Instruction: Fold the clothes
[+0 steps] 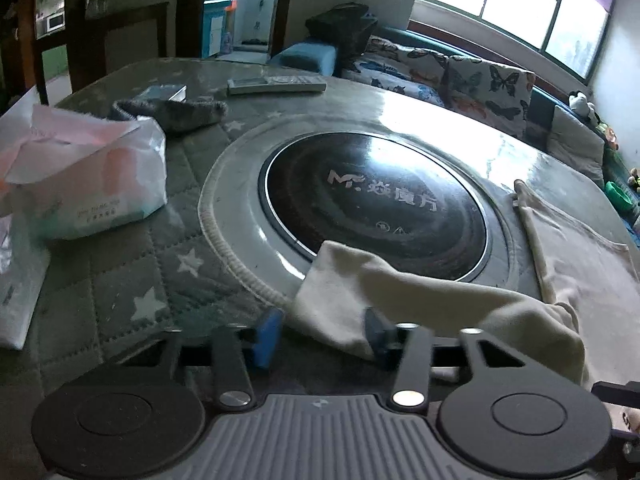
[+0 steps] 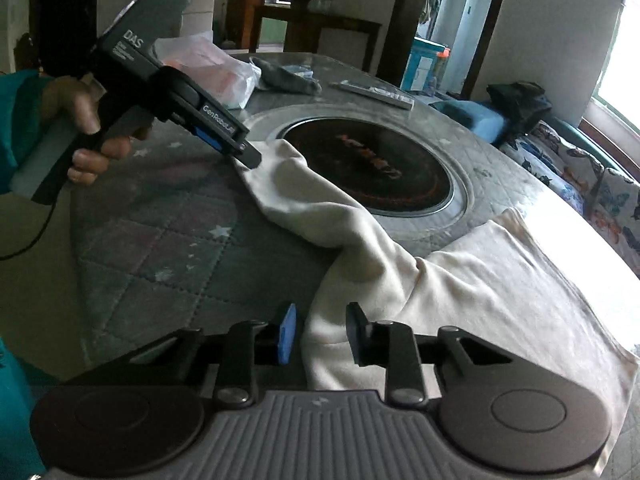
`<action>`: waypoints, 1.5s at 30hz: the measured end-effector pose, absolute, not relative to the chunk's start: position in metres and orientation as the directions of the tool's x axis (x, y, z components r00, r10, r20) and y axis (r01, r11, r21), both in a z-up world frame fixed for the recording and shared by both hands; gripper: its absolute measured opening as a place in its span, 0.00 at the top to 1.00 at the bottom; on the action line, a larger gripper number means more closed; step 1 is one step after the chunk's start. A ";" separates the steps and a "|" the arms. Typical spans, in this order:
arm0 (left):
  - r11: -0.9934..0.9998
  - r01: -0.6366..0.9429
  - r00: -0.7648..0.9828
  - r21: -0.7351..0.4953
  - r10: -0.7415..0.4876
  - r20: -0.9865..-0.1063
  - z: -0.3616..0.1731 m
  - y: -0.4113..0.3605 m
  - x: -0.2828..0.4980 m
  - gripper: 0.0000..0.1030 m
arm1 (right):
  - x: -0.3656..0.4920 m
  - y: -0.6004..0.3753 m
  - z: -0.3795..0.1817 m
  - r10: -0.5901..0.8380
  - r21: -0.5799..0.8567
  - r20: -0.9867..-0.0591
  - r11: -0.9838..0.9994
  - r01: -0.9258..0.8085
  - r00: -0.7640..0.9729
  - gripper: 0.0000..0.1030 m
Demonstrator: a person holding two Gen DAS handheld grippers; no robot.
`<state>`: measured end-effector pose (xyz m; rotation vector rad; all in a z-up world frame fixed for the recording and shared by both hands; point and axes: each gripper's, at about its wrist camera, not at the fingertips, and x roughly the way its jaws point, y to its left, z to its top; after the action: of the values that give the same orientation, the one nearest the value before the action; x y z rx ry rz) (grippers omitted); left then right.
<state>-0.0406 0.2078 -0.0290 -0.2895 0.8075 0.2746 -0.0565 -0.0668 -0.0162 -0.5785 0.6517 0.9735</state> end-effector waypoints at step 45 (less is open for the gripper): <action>0.950 -0.184 0.864 -0.251 0.035 -0.501 0.085 0.190 -0.046 0.95 | -0.033 -0.086 -0.020 0.601 -0.030 -0.708 0.499 -0.866 0.371 0.79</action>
<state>-0.0456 0.1897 0.0853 -0.2978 0.5156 0.1170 -0.0331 -0.0858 -0.0197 -0.4369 0.6958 0.9797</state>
